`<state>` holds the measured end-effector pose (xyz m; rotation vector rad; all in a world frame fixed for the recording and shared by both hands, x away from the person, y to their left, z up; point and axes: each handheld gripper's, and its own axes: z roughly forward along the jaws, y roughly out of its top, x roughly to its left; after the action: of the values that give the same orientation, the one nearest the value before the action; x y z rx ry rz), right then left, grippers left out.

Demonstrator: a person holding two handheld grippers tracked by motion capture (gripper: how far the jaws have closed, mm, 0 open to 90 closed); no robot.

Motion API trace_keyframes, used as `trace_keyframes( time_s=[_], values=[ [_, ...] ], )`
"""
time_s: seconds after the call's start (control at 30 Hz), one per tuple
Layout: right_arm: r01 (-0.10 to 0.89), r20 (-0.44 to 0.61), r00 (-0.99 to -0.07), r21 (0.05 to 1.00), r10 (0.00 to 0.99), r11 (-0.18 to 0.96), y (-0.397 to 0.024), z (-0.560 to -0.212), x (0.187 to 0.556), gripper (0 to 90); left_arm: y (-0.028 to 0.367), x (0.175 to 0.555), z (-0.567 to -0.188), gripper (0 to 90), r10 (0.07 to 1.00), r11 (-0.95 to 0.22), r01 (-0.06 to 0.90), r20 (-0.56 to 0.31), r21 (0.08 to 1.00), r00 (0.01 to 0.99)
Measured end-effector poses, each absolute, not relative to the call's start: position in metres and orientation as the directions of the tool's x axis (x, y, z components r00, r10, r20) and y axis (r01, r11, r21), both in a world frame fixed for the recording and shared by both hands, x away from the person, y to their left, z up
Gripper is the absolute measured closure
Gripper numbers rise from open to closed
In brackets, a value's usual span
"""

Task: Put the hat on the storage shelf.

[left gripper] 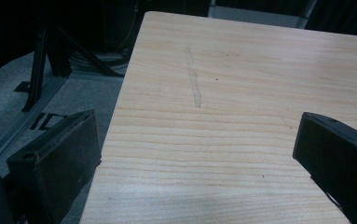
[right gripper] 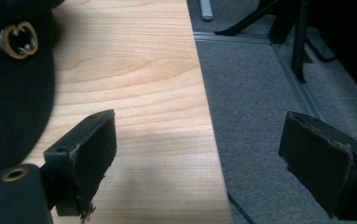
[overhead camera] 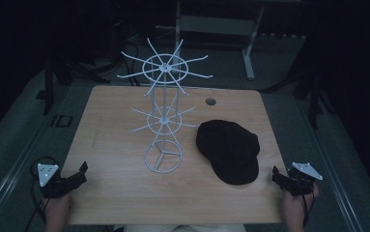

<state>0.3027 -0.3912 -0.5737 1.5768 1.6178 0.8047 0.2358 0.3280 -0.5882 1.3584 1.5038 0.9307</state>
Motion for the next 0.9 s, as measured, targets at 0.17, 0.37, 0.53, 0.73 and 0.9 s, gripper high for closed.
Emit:
trace_keyframes(
  time_s=[0.17, 0.37, 0.53, 0.73, 0.9],
  values=[
    [0.553, -0.009, 0.008, 0.833, 1.000, 0.003, -0.397, -0.574, 0.304, 12.6, 0.327, 0.236, -0.588, 1.4, 0.993, 0.119, 0.331, -0.121, 0.936, -0.016],
    [0.577, 0.033, -0.035, 0.817, 0.999, -0.006, -0.401, -0.571, 0.308, 12.9, 0.327, 0.236, -0.588, 1.4, 0.993, 0.117, 0.334, -0.118, 0.935, -0.016],
    [0.575, 0.049, -0.068, 0.818, 0.996, -0.001, -0.395, -0.556, 0.313, 13.5, 0.327, 0.236, -0.588, 1.4, 0.993, 0.117, 0.334, -0.118, 0.935, -0.015],
    [0.541, 0.037, -0.116, 0.841, 0.993, 0.031, -0.381, -0.534, 0.319, 12.8, 0.327, 0.236, -0.588, 1.4, 0.993, 0.116, 0.334, -0.118, 0.935, -0.014],
    [0.529, -0.018, -0.159, 0.843, 0.987, 0.100, -0.363, -0.520, 0.328, 12.8, 0.327, 0.236, -0.588, 1.4, 0.993, 0.116, 0.335, -0.118, 0.935, -0.013]
  ],
)
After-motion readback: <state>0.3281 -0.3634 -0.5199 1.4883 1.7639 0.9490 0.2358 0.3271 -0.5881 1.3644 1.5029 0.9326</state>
